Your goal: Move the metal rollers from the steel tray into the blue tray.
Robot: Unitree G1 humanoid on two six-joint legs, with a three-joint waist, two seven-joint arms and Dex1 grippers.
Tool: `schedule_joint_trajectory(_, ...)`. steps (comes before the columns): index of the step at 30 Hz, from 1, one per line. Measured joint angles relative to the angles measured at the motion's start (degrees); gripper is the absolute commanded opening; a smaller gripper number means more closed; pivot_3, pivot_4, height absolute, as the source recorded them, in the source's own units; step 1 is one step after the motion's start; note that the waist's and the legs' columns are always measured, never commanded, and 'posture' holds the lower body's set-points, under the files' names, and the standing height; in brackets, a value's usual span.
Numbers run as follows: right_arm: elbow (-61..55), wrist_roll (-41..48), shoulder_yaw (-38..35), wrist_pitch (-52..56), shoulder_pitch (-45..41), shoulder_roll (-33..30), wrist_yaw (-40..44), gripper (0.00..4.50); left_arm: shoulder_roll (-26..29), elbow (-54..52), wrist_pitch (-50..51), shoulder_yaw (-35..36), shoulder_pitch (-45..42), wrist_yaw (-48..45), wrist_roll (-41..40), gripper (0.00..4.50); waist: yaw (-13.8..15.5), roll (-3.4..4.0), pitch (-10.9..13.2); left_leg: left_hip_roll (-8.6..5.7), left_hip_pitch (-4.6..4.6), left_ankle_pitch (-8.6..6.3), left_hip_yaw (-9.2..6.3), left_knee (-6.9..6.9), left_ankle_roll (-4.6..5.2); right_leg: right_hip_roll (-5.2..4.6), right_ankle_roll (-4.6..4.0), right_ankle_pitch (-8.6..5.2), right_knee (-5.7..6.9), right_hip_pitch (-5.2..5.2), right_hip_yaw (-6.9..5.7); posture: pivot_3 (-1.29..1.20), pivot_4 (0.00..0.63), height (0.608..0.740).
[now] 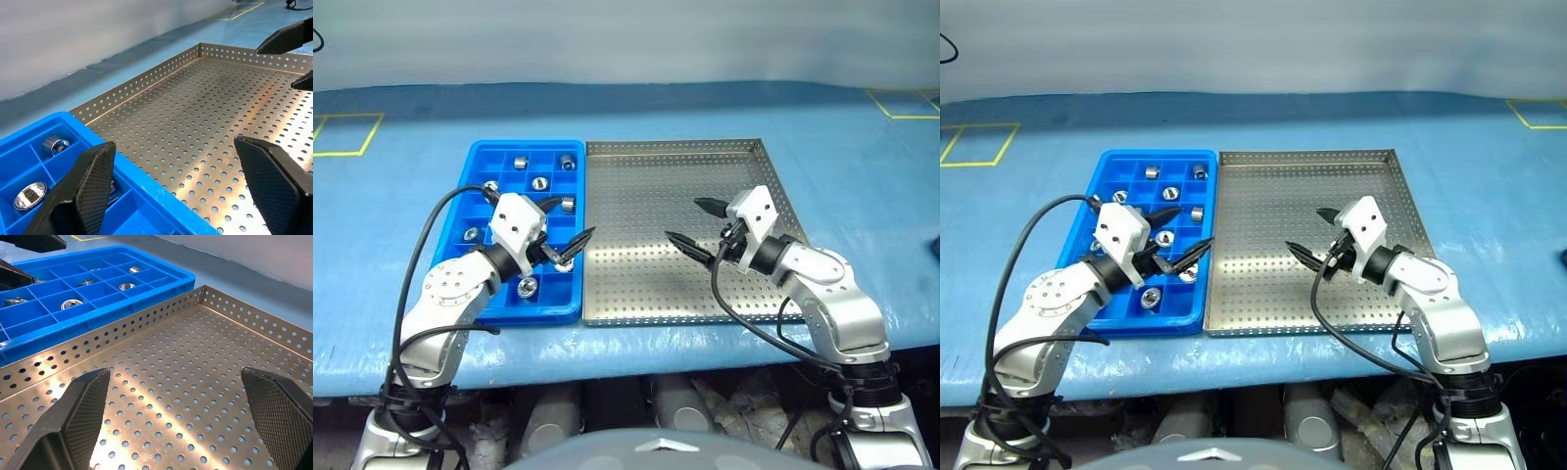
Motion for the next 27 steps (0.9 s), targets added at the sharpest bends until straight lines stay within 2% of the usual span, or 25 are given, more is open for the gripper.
schedule_joint_trajectory(27,0.08,-0.23,1.84,-0.89,-1.44,0.20,-0.42,4.50,0.00,-0.02,-0.85,-0.09,0.67,1.26,0.06,4.22,0.06,0.00,0.00,0.00,0.00,-0.01,0.05,0.00,0.01,0.00,-0.03,0.08,0.00,-0.02,0.05,-0.13,0.150,0.740)
